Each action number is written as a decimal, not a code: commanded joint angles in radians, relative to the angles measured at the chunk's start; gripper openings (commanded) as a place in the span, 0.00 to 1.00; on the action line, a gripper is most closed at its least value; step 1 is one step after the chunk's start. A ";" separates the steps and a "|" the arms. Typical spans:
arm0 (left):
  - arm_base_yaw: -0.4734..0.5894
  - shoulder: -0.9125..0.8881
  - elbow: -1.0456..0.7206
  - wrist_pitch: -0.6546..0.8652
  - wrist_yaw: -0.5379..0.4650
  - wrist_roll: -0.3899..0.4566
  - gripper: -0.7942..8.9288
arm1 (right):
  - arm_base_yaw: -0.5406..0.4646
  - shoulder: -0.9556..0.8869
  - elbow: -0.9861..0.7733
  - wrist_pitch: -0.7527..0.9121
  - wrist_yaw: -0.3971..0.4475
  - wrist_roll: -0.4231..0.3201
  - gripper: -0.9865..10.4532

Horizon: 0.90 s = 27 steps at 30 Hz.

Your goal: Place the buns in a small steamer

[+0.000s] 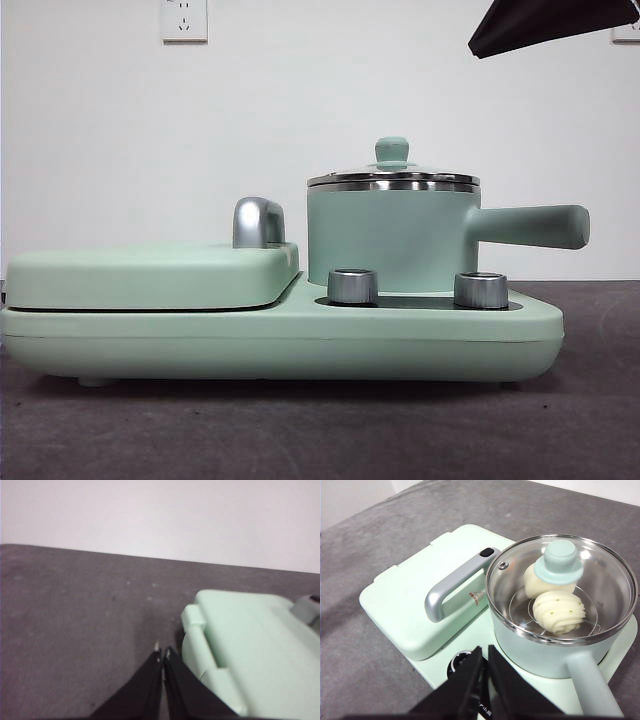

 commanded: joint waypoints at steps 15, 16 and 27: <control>0.016 -0.066 -0.112 0.109 -0.002 0.006 0.09 | 0.005 0.005 0.018 0.014 -0.002 0.010 0.10; 0.016 -0.066 -0.112 0.110 -0.002 0.006 0.09 | 0.005 0.005 0.018 0.016 -0.002 0.010 0.10; 0.016 -0.066 -0.112 0.109 -0.002 0.006 0.09 | -0.018 -0.049 0.002 0.018 0.073 -0.106 0.10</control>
